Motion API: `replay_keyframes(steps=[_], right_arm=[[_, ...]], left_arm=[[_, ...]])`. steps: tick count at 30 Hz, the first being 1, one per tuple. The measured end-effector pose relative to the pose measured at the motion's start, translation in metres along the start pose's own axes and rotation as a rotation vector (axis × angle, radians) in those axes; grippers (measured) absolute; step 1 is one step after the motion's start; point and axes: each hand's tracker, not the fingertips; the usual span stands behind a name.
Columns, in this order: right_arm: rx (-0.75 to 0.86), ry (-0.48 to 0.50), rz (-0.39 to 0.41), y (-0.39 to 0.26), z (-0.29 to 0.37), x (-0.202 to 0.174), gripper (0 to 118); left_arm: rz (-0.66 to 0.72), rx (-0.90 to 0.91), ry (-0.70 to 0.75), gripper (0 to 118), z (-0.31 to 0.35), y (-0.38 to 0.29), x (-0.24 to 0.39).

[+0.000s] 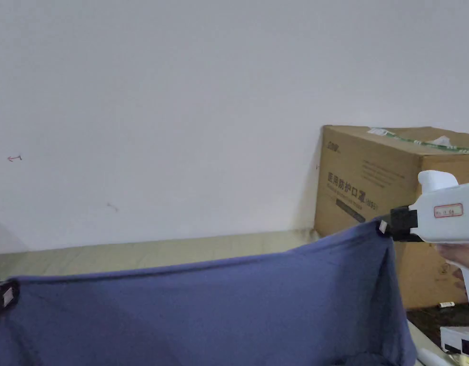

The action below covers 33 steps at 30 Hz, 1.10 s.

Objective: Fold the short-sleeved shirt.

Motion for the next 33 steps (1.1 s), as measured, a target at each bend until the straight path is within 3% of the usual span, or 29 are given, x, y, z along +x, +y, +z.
replay_keyframes(steps=[8,19,26,33], right_arm=[[0.099,-0.030,0.004,0.070,0.005,-0.016,0],[0.172,-0.107,0.118,0.149,-0.047,-0.053,0],[0.236,-0.127,0.020,0.196,-0.099,-0.064,0],[0.335,-0.143,0.059,0.239,-0.132,-0.075,0]], left_arm=[[-0.005,0.035,-0.001,4,-0.021,0.069,-0.018],[-0.052,0.074,0.074,4,-0.071,0.151,-0.043],[0.031,0.120,0.102,4,-0.123,0.186,-0.061],[0.019,0.200,0.142,4,-0.168,0.214,-0.073]])
